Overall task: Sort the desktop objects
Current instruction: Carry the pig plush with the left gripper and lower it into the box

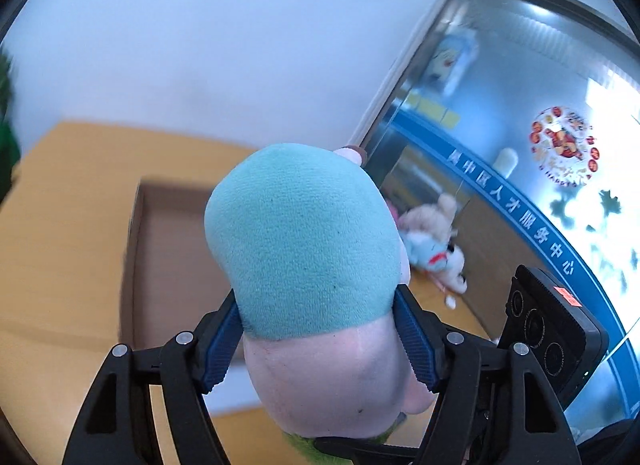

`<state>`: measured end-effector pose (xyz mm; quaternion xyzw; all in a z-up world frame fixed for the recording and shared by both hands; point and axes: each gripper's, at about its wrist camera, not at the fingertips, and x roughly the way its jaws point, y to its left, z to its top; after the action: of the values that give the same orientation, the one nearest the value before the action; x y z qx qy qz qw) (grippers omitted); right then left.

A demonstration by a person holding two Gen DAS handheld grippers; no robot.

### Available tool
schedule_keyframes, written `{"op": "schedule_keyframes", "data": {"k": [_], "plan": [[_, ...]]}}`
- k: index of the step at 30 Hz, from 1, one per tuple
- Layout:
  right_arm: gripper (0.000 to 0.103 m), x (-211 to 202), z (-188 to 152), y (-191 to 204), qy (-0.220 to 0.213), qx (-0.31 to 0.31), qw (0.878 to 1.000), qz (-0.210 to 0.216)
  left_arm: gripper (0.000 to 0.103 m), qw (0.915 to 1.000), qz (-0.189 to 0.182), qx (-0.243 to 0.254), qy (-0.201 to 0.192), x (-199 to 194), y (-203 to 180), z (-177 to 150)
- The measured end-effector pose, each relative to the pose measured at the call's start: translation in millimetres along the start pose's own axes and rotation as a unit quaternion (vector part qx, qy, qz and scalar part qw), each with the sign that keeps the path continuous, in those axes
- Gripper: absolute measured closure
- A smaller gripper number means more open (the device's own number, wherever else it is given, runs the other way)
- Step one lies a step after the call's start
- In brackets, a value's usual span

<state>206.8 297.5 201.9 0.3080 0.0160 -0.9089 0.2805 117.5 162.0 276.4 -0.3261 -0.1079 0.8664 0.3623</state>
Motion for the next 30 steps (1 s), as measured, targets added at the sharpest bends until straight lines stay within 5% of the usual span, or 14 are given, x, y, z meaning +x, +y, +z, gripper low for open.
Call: {"op": "schedule_keyframes", "data": {"k": [7,13,19,30], "plan": [[0.018,-6,120,-36,-0.063,-0.004,0.998,-0.013,0.033,0.9979,0.0,0.053,-0.037,18,13,136],[0.018,45,171,-73,-0.041,0.027,0.999,0.004,0.034,0.9996,0.017,0.023,-0.003,69,81,185],[0.018,138,161,-121,0.021,0.078,0.997,0.018,0.034,0.9966,0.027,-0.034,0.07,158,171,174],[0.018,271,81,-176,0.14,0.172,0.975,0.034,0.037,0.97,0.058,-0.125,0.2,276,291,100]]}}
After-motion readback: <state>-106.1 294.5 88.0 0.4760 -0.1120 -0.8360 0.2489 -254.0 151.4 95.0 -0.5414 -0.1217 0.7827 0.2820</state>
